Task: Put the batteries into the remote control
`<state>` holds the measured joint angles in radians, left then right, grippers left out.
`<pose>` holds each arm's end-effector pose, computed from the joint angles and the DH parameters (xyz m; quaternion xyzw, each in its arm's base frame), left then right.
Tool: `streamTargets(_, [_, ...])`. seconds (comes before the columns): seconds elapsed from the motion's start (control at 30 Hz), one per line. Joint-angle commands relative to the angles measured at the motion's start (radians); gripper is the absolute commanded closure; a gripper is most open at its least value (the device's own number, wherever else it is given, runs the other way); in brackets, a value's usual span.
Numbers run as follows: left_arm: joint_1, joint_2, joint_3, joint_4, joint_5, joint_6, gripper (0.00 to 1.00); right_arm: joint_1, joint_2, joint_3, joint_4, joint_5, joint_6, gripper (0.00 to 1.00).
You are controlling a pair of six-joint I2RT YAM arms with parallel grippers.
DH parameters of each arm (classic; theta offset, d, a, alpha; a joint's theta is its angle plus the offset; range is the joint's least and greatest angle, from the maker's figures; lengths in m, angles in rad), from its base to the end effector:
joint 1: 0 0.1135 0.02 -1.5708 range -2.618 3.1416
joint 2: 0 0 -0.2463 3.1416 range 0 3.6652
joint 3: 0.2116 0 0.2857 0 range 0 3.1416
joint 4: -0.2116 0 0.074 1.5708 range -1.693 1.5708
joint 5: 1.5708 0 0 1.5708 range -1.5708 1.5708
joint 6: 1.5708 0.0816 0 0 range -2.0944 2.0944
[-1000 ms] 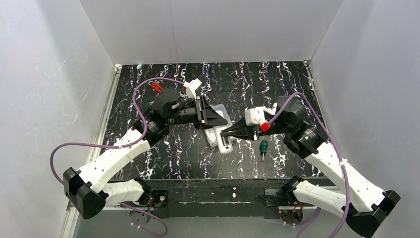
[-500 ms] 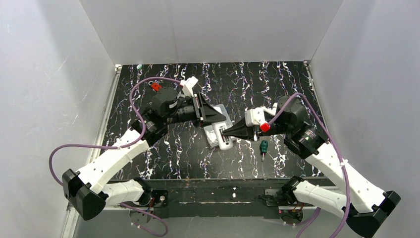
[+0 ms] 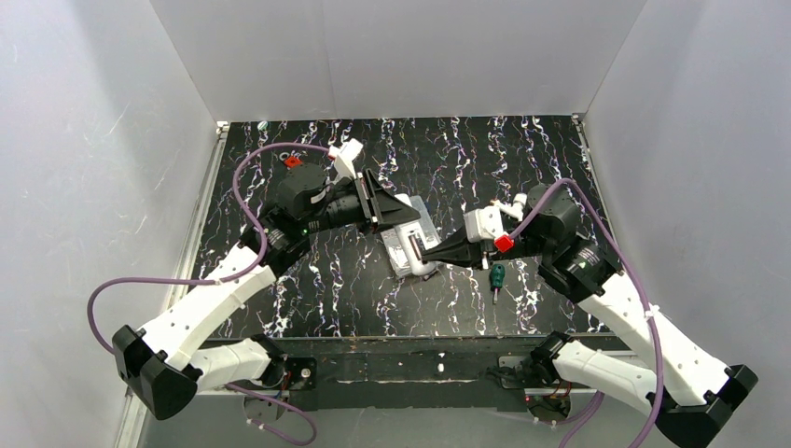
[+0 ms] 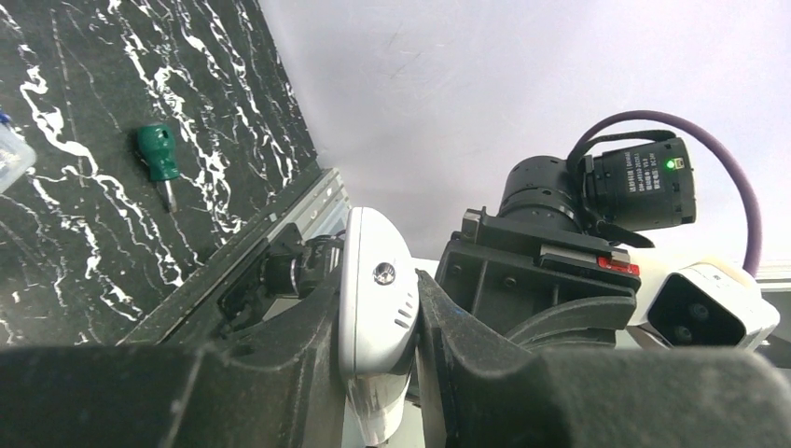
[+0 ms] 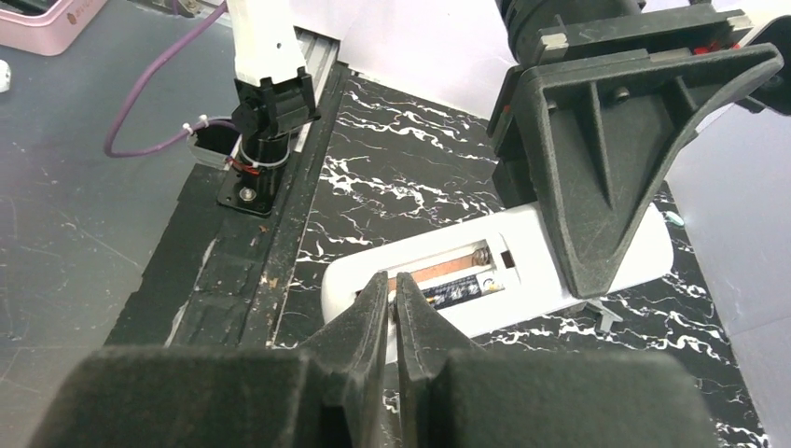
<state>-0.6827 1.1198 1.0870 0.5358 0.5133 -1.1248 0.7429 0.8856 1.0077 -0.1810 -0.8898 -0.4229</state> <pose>0.2237 -0.2335 0.4559 0.1053 0.5282 -0.7341 0.4136 0.1480 0.2220 0.3904 -0.6080 0.3858 0.4078 0.5614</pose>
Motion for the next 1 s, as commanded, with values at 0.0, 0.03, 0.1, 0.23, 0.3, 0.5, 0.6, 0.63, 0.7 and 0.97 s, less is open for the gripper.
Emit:
streamTargets(0.0, [0.008, -0.061, 0.034, -0.025, 0.017, 0.087, 1.0, 0.007, -0.042, -0.021, 0.038, -0.009, 0.07, 0.86])
streamTargets(0.03, [0.008, -0.065, 0.033, -0.065, 0.012, 0.123, 1.0, 0.007, -0.053, -0.022, 0.065, -0.002, 0.105, 0.86])
streamTargets(0.1, [0.009, -0.08, 0.018, -0.148, -0.014, 0.191, 1.0, 0.007, -0.082, -0.05, 0.164, 0.029, 0.181, 0.82])
streamTargets(0.23, [0.008, -0.109, -0.021, -0.216, -0.046, 0.246, 1.0, 0.007, -0.16, -0.158, 0.411, 0.236, 0.347, 0.67])
streamTargets(0.3, [0.009, -0.116, -0.029, -0.236, -0.044, 0.255, 1.0, 0.007, -0.182, -0.189, 0.436, 0.398, 0.428, 0.57])
streamTargets(0.5, [0.009, -0.14, -0.031, -0.289, -0.051, 0.285, 1.0, 0.007, -0.157, -0.195, 0.146, 0.841, 0.636, 0.56])
streamTargets(0.6, [0.008, -0.141, -0.022, -0.303, -0.052, 0.296, 1.0, 0.007, -0.147, -0.25, 0.04, 0.928, 0.762, 0.57])
streamTargets(0.63, [0.008, -0.139, -0.021, -0.303, -0.052, 0.296, 1.0, 0.008, -0.14, -0.265, 0.005, 0.938, 0.803, 0.59])
streamTargets(0.7, [0.008, -0.137, -0.021, -0.3, -0.049, 0.294, 1.0, 0.015, -0.121, -0.298, -0.067, 0.977, 0.911, 0.64])
streamTargets(0.97, [0.009, -0.144, -0.042, -0.259, -0.044, 0.24, 1.0, 0.094, 0.058, -0.447, -0.122, 1.063, 1.27, 0.63])
